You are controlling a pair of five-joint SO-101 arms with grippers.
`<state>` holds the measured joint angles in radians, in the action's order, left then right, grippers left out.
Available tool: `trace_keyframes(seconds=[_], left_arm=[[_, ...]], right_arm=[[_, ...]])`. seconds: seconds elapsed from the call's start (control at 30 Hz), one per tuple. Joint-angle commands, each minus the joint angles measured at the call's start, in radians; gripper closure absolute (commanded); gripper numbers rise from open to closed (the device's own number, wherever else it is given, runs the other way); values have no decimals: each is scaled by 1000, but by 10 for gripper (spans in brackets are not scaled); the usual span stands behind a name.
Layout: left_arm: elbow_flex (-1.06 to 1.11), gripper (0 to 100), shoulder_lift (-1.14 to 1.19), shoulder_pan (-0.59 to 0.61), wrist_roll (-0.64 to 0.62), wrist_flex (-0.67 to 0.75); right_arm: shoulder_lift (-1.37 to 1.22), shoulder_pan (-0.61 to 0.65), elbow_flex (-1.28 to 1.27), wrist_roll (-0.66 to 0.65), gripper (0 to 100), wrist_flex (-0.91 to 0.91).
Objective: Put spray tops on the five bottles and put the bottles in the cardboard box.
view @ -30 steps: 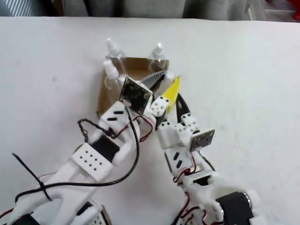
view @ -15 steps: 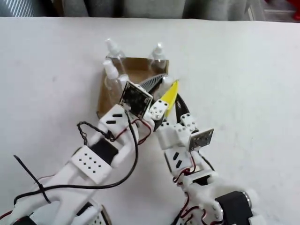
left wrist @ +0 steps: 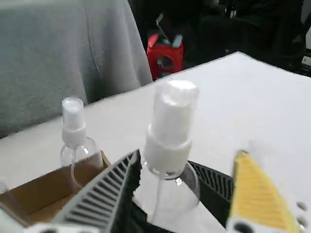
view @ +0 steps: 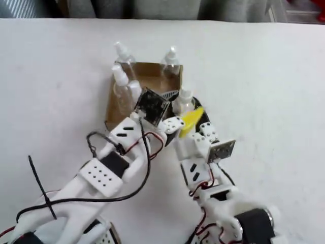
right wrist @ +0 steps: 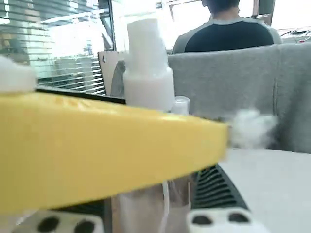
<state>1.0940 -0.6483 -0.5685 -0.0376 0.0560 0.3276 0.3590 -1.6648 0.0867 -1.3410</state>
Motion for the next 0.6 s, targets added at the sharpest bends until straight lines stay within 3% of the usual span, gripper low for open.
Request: trace_keyframes(seconds=[0.0, 0.3, 0.57], left_arm=[[-8, 532, -10, -7, -3, -5], [-11, 490, -28, -10, -3, -9], [-17, 491, -228, -13, -3, -31]], right_arm=[[27, -7, -9, 8, 983, 1], [27, -31, -9, 8, 983, 2], [25, -31, -9, 8, 983, 15]])
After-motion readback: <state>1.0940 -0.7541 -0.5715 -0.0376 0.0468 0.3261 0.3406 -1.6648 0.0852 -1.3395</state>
